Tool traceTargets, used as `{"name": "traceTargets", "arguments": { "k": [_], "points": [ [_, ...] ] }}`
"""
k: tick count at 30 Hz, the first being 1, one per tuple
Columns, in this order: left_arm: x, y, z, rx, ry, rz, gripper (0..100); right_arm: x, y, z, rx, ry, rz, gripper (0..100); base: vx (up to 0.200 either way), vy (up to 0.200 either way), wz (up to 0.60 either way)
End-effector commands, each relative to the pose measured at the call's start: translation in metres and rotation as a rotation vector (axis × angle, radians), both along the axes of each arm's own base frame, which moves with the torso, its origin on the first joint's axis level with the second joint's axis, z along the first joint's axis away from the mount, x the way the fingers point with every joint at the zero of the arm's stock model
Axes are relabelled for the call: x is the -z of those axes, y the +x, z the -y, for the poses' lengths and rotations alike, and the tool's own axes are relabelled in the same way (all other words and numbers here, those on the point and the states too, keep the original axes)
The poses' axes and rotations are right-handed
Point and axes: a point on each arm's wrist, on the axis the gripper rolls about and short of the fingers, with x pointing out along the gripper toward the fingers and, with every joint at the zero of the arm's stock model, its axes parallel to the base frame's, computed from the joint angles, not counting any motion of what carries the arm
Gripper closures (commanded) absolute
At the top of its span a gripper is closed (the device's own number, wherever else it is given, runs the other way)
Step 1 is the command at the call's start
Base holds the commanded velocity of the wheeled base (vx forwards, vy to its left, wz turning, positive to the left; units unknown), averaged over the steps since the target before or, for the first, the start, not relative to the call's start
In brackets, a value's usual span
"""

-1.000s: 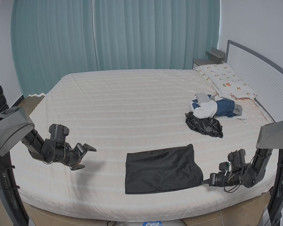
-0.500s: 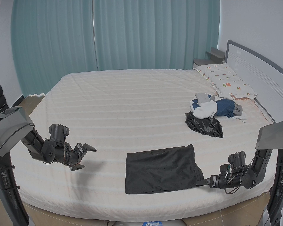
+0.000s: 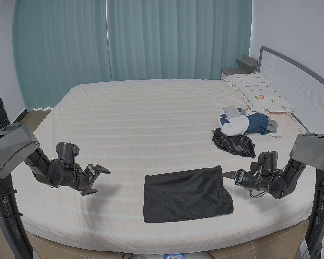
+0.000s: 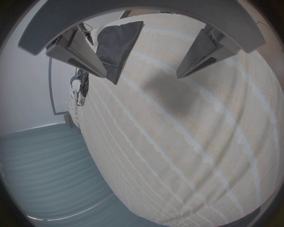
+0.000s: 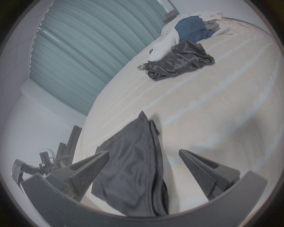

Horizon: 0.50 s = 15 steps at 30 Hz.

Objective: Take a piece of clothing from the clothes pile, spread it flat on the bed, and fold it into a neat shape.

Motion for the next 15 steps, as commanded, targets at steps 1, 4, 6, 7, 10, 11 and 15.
{"name": "traceTargets", "arguments": {
  "k": [1, 4, 6, 7, 10, 11, 15],
  "points": [
    [0.001, 0.000, 0.000, 0.000, 0.000, -0.002, 0, 0.031, 0.035, -0.016, 0.038, 0.023, -0.012, 0, 0.000, 0.000, 0.00],
    [0.000, 0.000, 0.000, 0.000, 0.000, -0.001, 0, 0.045, 0.051, -0.027, 0.043, 0.027, -0.006, 0, 0.000, 0.000, 0.00],
    [0.000, 0.000, 0.000, 0.000, 0.000, -0.001, 0, 0.050, 0.053, -0.030, 0.041, 0.030, -0.007, 100, 0.000, 0.000, 0.00],
    [0.000, -0.001, 0.000, -0.001, -0.001, -0.003, 0, 0.051, 0.056, -0.031, 0.045, 0.039, -0.003, 100, 0.000, 0.000, 0.00],
    [0.000, -0.001, 0.000, -0.001, -0.001, -0.003, 0, 0.052, 0.064, -0.032, 0.083, 0.060, 0.012, 100, 0.000, 0.000, 0.00],
    [0.000, -0.001, 0.000, -0.001, -0.001, -0.003, 0, 0.051, 0.066, -0.032, 0.102, 0.063, 0.018, 100, 0.000, 0.000, 0.00],
    [0.000, -0.001, 0.000, 0.000, 0.000, -0.002, 0, 0.046, 0.072, -0.027, 0.193, 0.104, 0.061, 100, 0.000, 0.000, 0.00]
  ]
}}
